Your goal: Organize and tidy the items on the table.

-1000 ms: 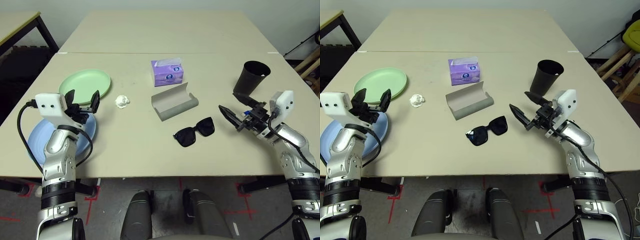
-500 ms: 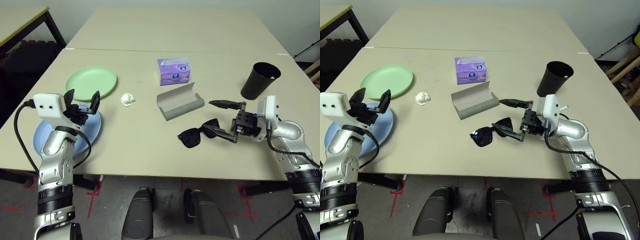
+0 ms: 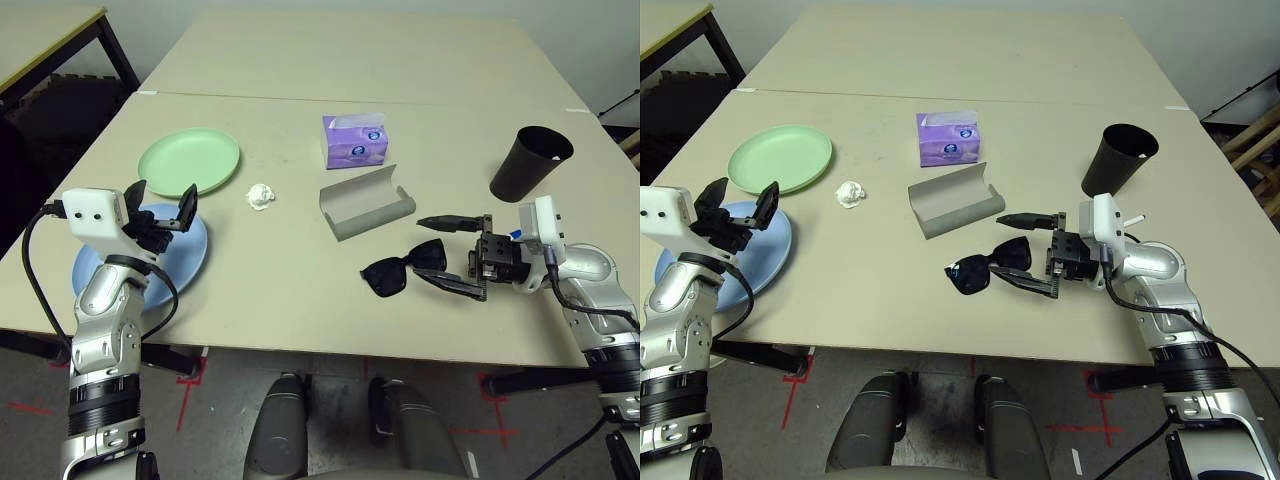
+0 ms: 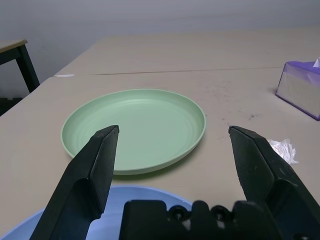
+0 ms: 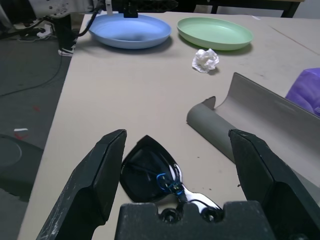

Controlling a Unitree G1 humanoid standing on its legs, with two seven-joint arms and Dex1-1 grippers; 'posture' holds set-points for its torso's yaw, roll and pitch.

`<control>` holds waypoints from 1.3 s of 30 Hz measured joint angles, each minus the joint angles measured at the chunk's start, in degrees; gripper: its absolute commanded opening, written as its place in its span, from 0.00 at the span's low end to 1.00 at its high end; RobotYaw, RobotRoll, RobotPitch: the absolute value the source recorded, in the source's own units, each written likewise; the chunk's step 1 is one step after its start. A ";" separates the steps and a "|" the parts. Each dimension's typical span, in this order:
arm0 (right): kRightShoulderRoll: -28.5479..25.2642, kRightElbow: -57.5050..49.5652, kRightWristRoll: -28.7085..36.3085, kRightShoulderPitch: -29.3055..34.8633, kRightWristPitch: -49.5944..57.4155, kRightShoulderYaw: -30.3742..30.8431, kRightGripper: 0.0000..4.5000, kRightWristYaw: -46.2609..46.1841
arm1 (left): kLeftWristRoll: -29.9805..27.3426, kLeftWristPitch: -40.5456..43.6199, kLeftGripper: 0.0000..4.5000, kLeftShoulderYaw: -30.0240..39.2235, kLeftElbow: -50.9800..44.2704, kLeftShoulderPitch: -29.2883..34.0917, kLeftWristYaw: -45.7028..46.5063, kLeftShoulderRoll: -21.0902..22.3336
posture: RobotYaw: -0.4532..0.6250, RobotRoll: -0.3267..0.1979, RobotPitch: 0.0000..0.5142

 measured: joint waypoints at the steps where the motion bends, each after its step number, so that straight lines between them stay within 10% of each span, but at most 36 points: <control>1: 0.01 0.00 -0.01 0.24 0.08 0.00 1.00 -0.07 | 0.00 0.01 1.00 0.00 0.03 -0.10 -0.16 0.05 | 0.60 0.62 0.33; 17: 0.60 1.37 -0.43 0.51 -2.05 0.00 1.00 0.11 | -2.33 2.67 1.00 0.91 1.39 -2.76 -6.91 7.92 | 0.62 0.62 0.33; 39: 0.95 0.38 -0.75 1.44 -2.43 0.05 1.00 -0.44 | -6.41 34.41 1.00 12.07 7.16 4.18 -6.71 23.19 | 0.61 0.62 0.35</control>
